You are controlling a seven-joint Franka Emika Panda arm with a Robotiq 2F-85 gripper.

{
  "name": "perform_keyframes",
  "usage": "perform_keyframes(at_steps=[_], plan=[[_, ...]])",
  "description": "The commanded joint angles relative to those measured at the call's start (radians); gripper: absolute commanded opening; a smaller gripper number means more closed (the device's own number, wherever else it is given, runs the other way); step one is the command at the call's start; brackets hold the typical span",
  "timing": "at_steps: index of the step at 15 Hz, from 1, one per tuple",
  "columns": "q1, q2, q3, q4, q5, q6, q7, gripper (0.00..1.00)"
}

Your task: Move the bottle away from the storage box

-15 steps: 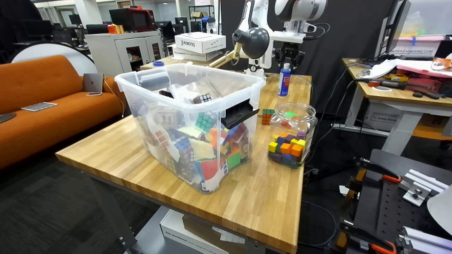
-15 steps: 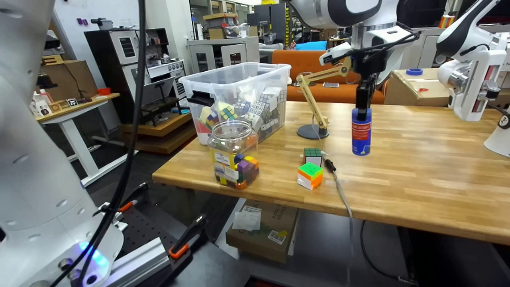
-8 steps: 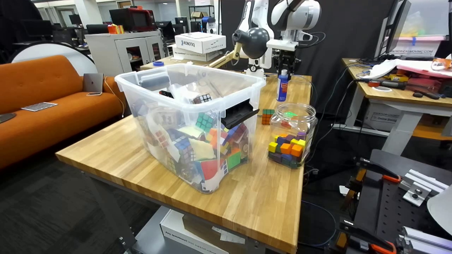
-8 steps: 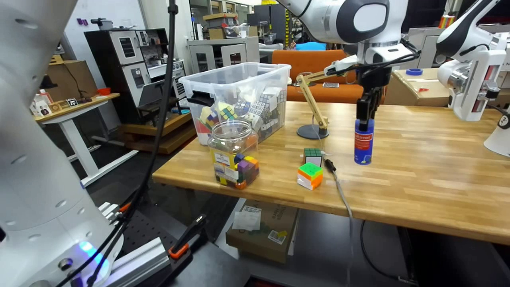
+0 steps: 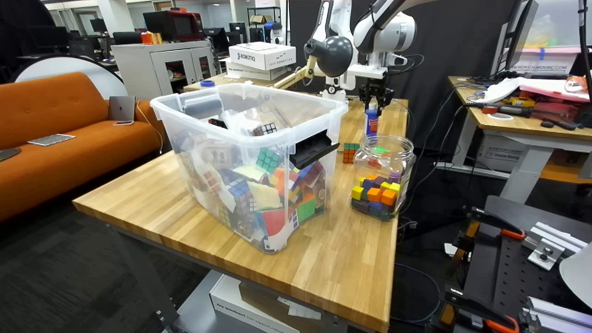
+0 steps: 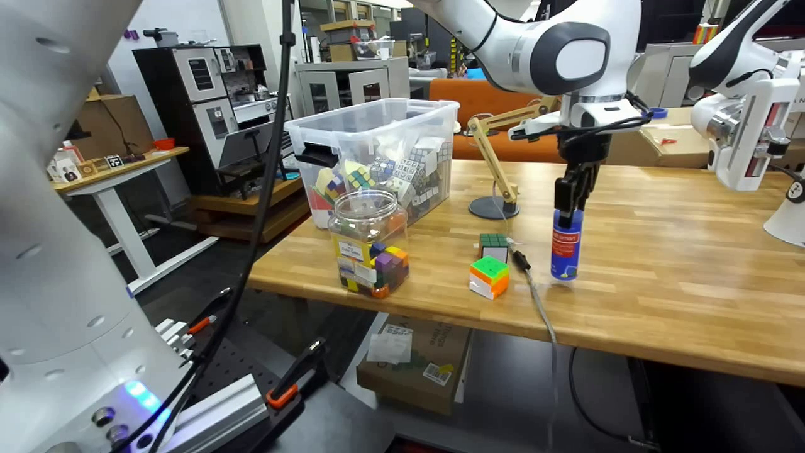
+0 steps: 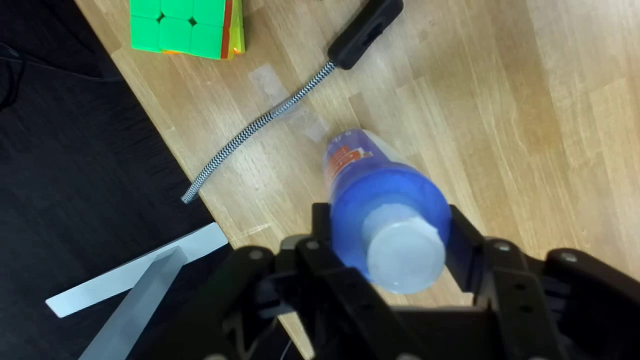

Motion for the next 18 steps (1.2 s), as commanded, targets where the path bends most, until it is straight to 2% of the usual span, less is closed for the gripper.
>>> perform_keyframes(at_steps=[1, 8, 18], plan=[[-0.022, 0.025, 0.025, 0.045, 0.014, -0.031, 0.009, 0.30], [-0.031, 0.062, 0.025, 0.070, 0.011, -0.038, 0.015, 0.30], [-0.099, 0.077, 0.022, 0.110, 0.018, -0.054, 0.006, 0.30]])
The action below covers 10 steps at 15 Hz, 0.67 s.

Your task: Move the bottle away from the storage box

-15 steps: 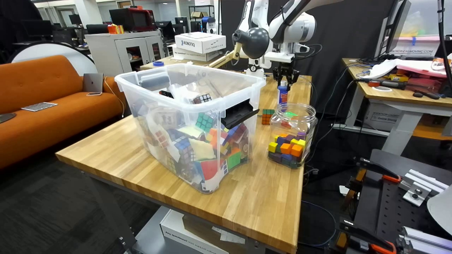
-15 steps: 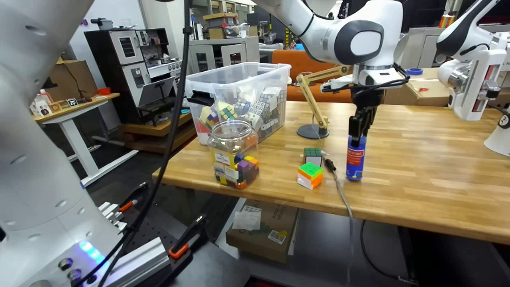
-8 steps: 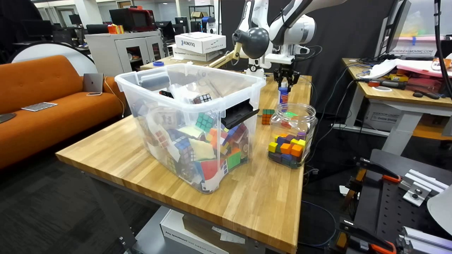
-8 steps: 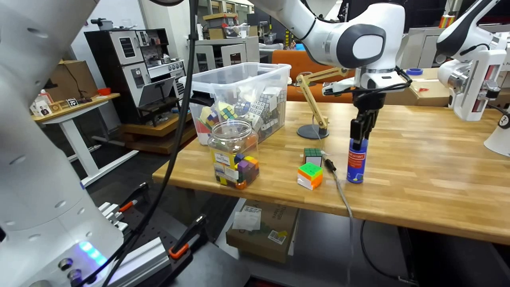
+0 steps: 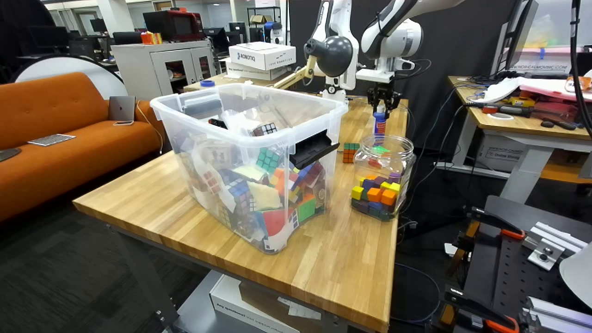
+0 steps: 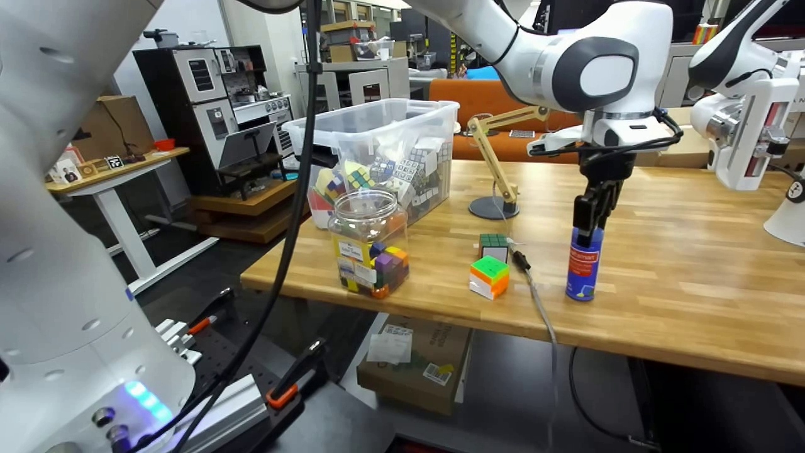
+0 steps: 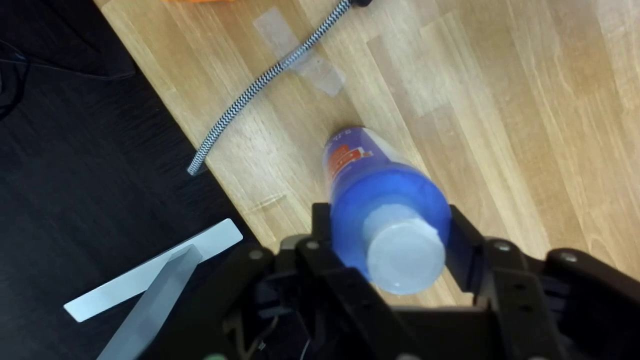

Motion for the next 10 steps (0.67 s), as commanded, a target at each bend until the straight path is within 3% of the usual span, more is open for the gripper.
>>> perform_keyframes(at_steps=[1, 2, 3, 4, 5, 8, 10], plan=[[-0.028, 0.018, 0.011, 0.051, 0.017, -0.044, 0.000, 0.30], [-0.032, 0.017, 0.013, 0.052, 0.017, -0.045, -0.007, 0.30], [-0.038, 0.014, 0.019, 0.052, 0.020, -0.049, -0.019, 0.44], [-0.038, 0.011, 0.020, 0.050, 0.019, -0.050, -0.023, 0.80], [-0.038, 0.005, 0.022, 0.047, 0.020, -0.054, -0.028, 0.81], [-0.025, -0.037, 0.021, 0.017, 0.010, -0.038, -0.050, 0.99], [-0.007, -0.091, 0.015, -0.039, -0.002, -0.014, -0.074, 1.00]])
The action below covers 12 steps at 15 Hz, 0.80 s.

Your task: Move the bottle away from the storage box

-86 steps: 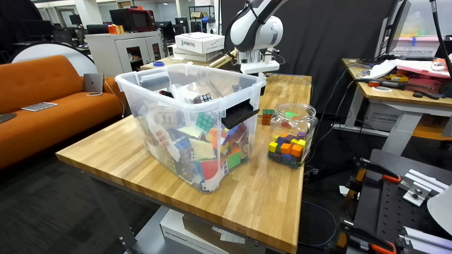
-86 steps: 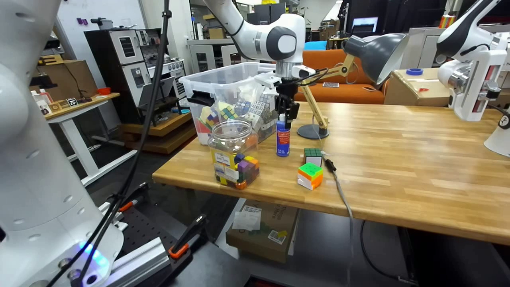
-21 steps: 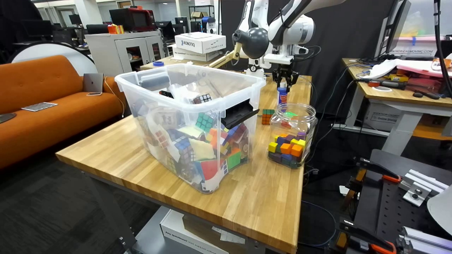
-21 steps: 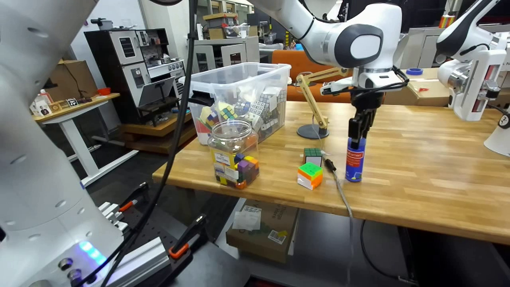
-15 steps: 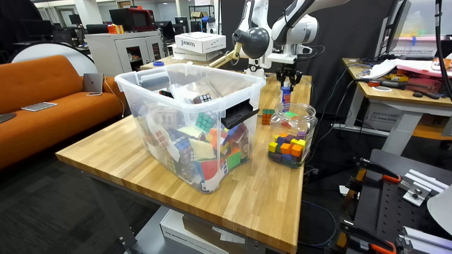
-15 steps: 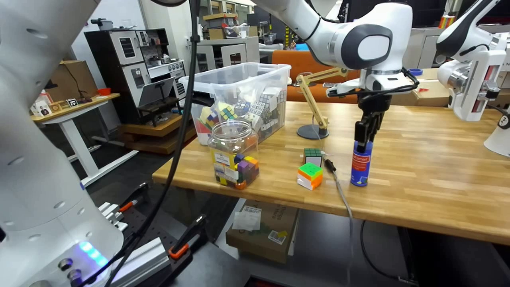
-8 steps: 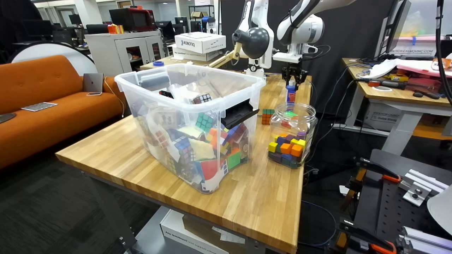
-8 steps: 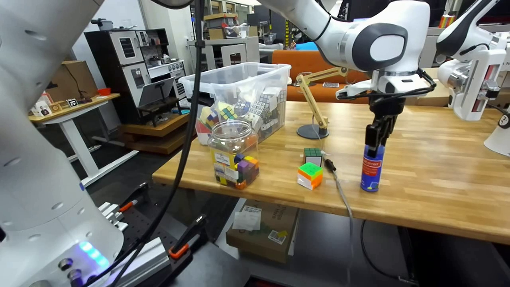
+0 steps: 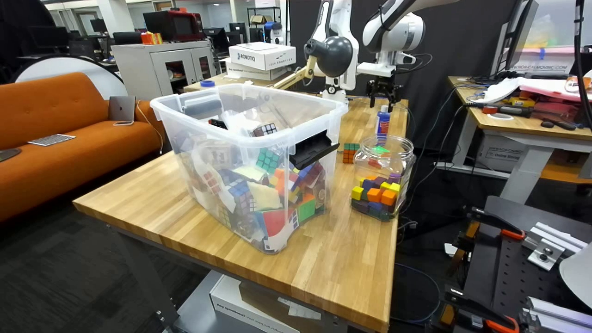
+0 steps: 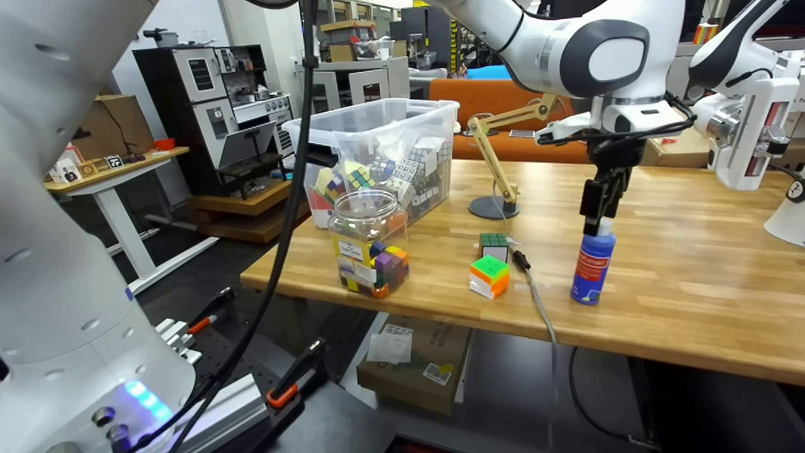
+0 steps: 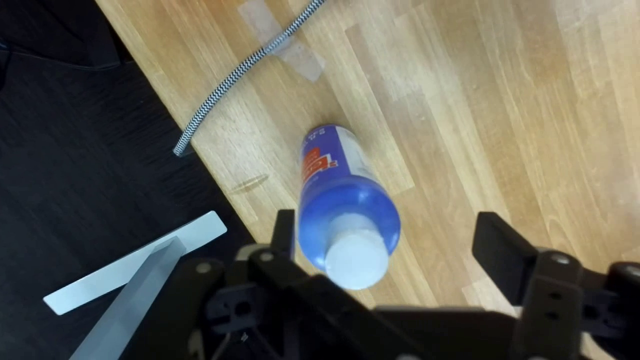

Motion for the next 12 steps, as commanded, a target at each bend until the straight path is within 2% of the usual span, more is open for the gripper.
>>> perform_keyframes(at_steps=[1, 3, 7, 8, 10, 12], plan=[[0.019, -0.113, 0.004, -0.101, -0.010, 0.006, -0.060, 1.00], [0.046, -0.190, -0.016, -0.163, -0.041, -0.003, -0.064, 1.00], [0.090, -0.404, -0.030, -0.368, -0.095, 0.013, -0.092, 1.00], [0.063, -0.295, -0.021, -0.229, -0.070, -0.010, -0.066, 1.00], [0.069, -0.333, -0.022, -0.261, -0.073, -0.010, -0.066, 1.00], [0.067, -0.307, -0.022, -0.250, -0.073, -0.007, -0.066, 1.00]])
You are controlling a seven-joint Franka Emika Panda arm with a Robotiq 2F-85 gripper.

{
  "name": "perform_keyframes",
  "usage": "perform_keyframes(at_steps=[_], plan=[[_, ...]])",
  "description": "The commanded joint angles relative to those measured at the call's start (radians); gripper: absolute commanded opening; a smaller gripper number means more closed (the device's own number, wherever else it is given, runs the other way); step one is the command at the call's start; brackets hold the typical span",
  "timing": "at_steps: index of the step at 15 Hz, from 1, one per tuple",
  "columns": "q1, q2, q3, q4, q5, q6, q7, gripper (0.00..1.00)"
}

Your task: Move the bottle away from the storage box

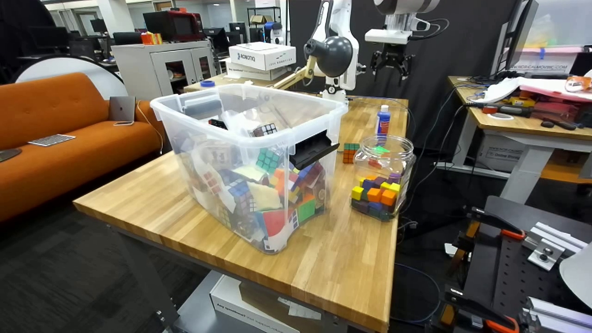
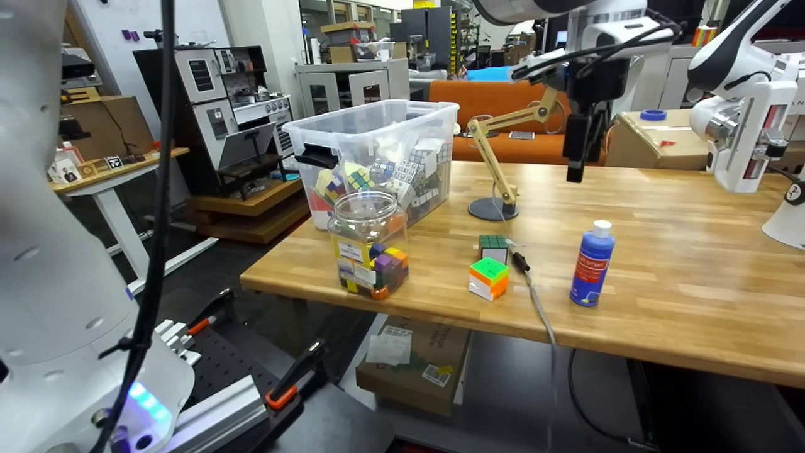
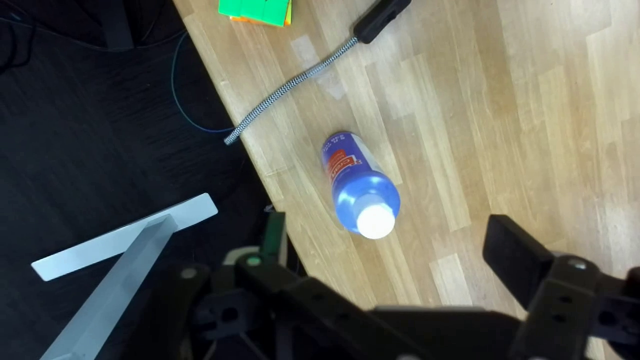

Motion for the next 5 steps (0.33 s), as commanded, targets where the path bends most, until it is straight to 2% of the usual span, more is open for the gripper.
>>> perform_keyframes(at_steps=[1, 5], plan=[[0.001, 0.013, -0.003, 0.011, 0.002, -0.003, -0.002, 1.00], [0.001, 0.015, -0.003, 0.020, 0.002, -0.003, -0.001, 1.00]])
